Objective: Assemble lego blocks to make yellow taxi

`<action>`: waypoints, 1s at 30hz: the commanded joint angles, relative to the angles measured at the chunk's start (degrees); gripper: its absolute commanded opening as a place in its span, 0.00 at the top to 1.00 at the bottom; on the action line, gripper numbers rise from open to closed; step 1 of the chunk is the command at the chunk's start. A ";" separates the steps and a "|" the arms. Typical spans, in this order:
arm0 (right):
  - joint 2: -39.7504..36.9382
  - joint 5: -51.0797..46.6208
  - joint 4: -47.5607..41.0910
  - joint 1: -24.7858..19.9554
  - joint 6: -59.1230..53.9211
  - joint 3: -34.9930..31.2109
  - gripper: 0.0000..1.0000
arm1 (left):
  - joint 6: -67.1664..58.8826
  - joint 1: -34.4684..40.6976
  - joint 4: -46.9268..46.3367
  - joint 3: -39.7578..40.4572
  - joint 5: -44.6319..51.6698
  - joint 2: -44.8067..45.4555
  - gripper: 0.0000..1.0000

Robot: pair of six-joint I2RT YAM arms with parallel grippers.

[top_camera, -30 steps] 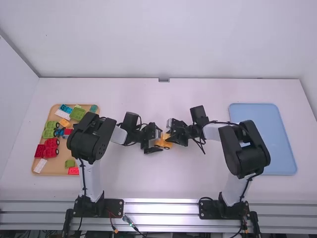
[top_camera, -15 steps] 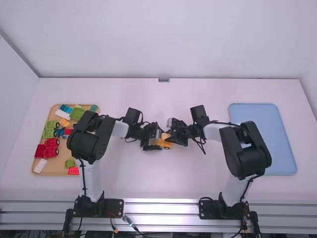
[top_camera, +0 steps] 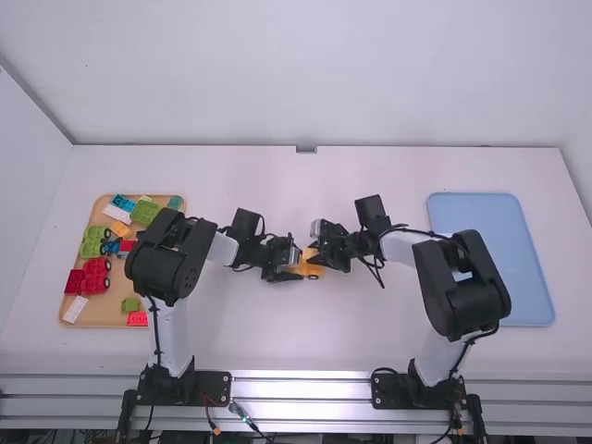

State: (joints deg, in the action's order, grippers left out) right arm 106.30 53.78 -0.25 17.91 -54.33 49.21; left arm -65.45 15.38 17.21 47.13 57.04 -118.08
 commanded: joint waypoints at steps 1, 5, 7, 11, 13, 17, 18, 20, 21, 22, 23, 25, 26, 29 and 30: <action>-1.42 0.33 -0.20 0.33 0.13 -0.11 0.88 | 0.72 0.39 -0.39 -0.42 0.42 -1.07 0.41; -1.42 0.15 -0.15 0.46 0.07 -0.11 0.88 | 3.74 0.39 -0.04 -0.44 -2.16 -1.07 0.43; -1.42 0.17 -0.09 0.48 0.09 -0.11 0.88 | 5.09 0.39 0.39 -0.44 -2.51 -1.07 0.43; -1.42 -0.68 0.00 0.28 0.11 -0.11 0.89 | 8.13 0.42 1.97 -0.55 -2.54 -1.07 0.44; -1.42 -1.33 -0.04 0.04 0.09 -0.11 0.89 | 9.73 0.37 2.95 -0.55 -2.64 -1.07 0.44; -1.40 -1.29 0.00 0.22 -0.07 -0.13 0.89 | 10.58 0.37 3.48 -0.55 -2.62 -1.07 0.44; -1.40 -1.36 0.00 0.20 -0.15 -0.13 0.89 | 10.60 0.39 3.50 -0.55 -2.67 -1.07 0.44; -1.33 -1.40 -0.17 0.17 -1.22 -0.13 0.89 | 10.60 0.44 3.17 -0.55 -2.67 -1.07 0.44; -1.22 -1.55 -0.20 0.20 -1.66 -0.13 0.89 | 10.62 0.42 3.15 -0.55 -2.67 -1.07 0.44; -0.81 -2.58 0.20 0.20 -1.42 -0.13 0.89 | 10.60 0.37 2.93 -0.55 -2.67 -1.07 0.44; -0.11 -3.45 0.76 0.13 -0.85 -0.13 0.89 | 10.58 0.39 2.75 -0.55 -2.69 -1.07 0.44; 0.92 -3.39 1.53 0.09 0.20 -0.13 0.89 | 10.58 0.39 2.32 -0.55 -2.64 -1.07 0.44; 1.55 -2.75 1.57 0.07 -0.15 -0.11 0.89 | 10.58 0.39 2.19 -0.55 -2.71 -1.07 0.44; 2.03 -2.95 0.50 0.22 -1.66 -0.13 0.89 | 8.52 0.39 0.68 -0.52 -2.67 -1.07 0.46; 2.03 -3.39 0.39 0.17 -1.68 -0.11 0.89 | 7.50 0.39 0.04 -0.55 -2.64 -1.07 0.46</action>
State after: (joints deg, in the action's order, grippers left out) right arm 107.48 50.37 0.30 18.00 -55.48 49.21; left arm -56.82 15.38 18.70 47.29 55.83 -118.06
